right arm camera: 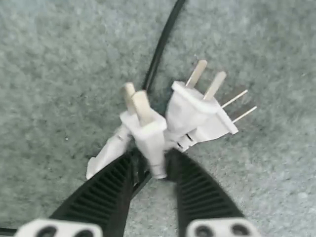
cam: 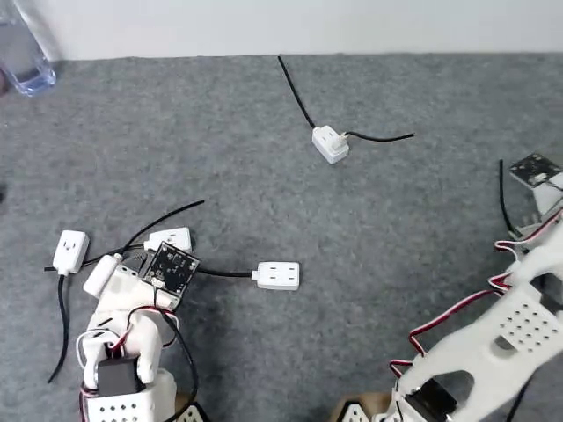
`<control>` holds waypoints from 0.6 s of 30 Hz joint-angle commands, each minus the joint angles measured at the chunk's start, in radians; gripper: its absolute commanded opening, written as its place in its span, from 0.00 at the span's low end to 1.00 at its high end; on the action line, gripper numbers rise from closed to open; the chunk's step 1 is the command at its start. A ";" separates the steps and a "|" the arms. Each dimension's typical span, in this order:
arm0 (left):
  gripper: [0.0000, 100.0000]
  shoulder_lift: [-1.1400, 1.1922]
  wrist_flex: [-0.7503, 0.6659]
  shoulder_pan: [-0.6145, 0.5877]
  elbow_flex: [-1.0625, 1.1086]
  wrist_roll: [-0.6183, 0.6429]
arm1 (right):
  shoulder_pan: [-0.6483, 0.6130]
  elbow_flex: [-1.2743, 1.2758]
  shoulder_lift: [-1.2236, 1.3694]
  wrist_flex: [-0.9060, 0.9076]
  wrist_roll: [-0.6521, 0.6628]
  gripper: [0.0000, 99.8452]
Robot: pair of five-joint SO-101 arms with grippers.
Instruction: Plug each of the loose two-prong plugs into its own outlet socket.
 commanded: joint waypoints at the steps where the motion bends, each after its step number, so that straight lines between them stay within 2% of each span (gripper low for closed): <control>1: 0.21 -0.003 0.006 0.005 -0.004 -0.009 | 0.018 -0.035 -0.007 0.007 0.017 0.02; 5: 0.21 -0.003 0.006 0.005 -0.004 -0.009 | 0.025 -0.044 -0.050 0.027 0.015 0.01; 9: 0.21 -0.003 0.006 0.005 -0.004 -0.009 | 0.018 -0.044 -0.160 0.122 0.015 0.01; 18: 0.21 -0.003 0.008 0.005 -0.004 -0.009 | -0.088 -0.043 -0.354 0.357 0.017 0.01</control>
